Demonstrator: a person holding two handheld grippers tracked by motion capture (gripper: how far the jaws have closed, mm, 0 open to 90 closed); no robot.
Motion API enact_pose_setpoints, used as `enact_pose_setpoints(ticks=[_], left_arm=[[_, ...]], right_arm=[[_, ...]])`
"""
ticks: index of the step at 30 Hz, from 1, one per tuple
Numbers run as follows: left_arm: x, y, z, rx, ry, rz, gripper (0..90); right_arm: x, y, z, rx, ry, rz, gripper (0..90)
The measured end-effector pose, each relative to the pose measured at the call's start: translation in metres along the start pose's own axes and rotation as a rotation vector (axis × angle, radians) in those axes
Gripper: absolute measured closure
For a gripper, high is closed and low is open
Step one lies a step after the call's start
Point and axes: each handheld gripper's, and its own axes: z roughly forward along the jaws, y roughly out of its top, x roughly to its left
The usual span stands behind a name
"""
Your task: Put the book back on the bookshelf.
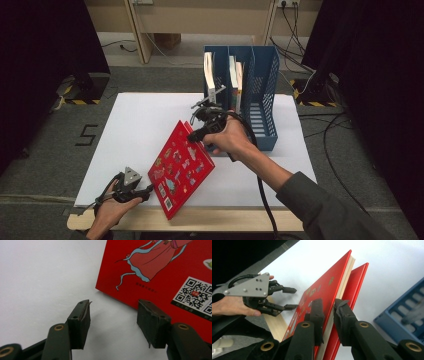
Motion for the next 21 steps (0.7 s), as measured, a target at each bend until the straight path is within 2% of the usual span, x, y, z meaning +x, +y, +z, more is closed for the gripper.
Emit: enact_pose_setpoints(ticks=[3,5,10,14,17,21], left_arm=[[0.0,0.0,0.0,-0.001,-0.001,-0.002,44.8],[-0.001,0.0,0.0,-0.001,-0.008,-0.009,45.9],[-0.005,0.003,0.003,-0.007,-0.003,-0.002,47.6],[-0.006,0.009,0.01,-0.005,-0.028,-0.006,47.1],[-0.01,0.012,0.013,-0.008,-0.024,0.007,47.1],[-0.009,0.014,0.017,-0.008,-0.041,-0.001,45.2]], right_arm=[[0.009,0.009,0.0,0.014,-0.01,-0.032,78.4],[0.014,0.014,-0.001,0.026,-0.011,-0.037,78.4],[0.022,0.023,-0.002,0.051,-0.032,-0.079,78.4],[0.03,0.03,-0.005,0.066,-0.044,-0.118,78.5],[0.04,0.036,-0.007,0.07,-0.04,-0.146,78.6],[0.052,0.042,-0.007,0.078,-0.041,-0.183,78.4]])
